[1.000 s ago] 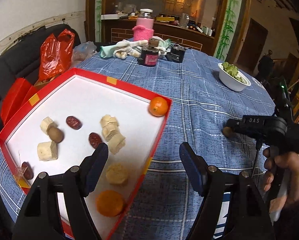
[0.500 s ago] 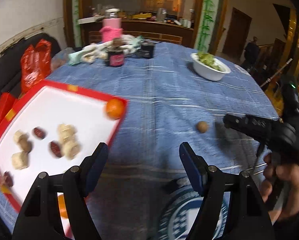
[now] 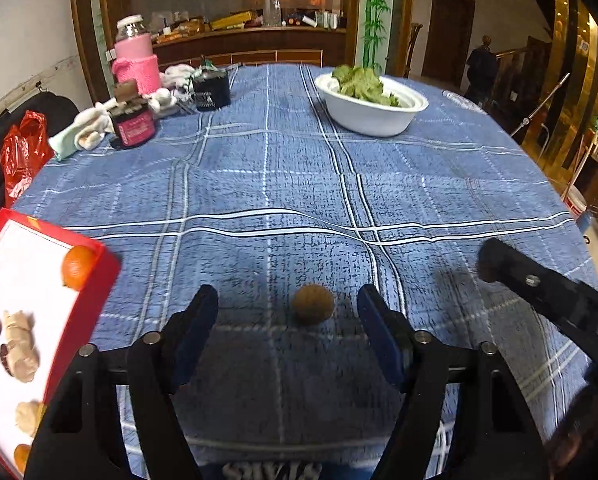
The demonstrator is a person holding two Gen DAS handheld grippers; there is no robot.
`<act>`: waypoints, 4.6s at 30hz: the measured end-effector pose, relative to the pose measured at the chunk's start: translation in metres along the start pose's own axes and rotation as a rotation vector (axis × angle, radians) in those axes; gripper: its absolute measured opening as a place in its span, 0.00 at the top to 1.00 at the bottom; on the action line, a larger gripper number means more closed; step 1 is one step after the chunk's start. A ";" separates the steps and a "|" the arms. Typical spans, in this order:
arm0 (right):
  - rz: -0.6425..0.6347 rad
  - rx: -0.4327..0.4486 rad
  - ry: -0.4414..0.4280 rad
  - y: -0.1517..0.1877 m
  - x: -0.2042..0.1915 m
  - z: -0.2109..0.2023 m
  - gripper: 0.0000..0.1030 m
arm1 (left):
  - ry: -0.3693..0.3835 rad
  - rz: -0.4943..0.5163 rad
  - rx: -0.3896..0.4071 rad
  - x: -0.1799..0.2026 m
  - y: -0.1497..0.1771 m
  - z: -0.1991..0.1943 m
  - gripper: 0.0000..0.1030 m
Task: Organize fruits
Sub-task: 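Grasp a brown kiwi with the right tool while the left grasps the other kiwi, then carry both held kiwis over the white tray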
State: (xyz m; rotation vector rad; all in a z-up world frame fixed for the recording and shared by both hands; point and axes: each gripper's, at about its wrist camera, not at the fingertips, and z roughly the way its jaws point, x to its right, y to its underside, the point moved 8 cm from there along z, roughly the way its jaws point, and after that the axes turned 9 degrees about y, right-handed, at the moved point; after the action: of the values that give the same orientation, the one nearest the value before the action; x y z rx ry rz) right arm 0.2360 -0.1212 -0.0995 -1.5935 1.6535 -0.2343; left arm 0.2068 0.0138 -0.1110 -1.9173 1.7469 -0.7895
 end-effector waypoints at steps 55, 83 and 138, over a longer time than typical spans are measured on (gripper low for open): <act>-0.299 0.030 0.140 0.059 -0.044 -0.046 0.78 | 0.042 -0.022 0.000 -0.007 0.057 -0.060 0.81; -0.378 0.008 0.121 0.087 -0.066 -0.057 0.78 | 0.003 -0.068 0.019 -0.040 0.075 -0.096 0.81; -0.670 -0.001 -0.179 0.126 -0.281 -0.049 0.79 | -0.217 -0.382 0.115 -0.222 0.082 -0.159 0.80</act>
State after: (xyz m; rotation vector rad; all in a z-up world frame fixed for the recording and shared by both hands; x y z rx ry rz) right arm 0.0740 0.1366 -0.0310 -2.0602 0.9418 -0.4142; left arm 0.0295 0.2343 -0.0736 -2.1949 1.1995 -0.7553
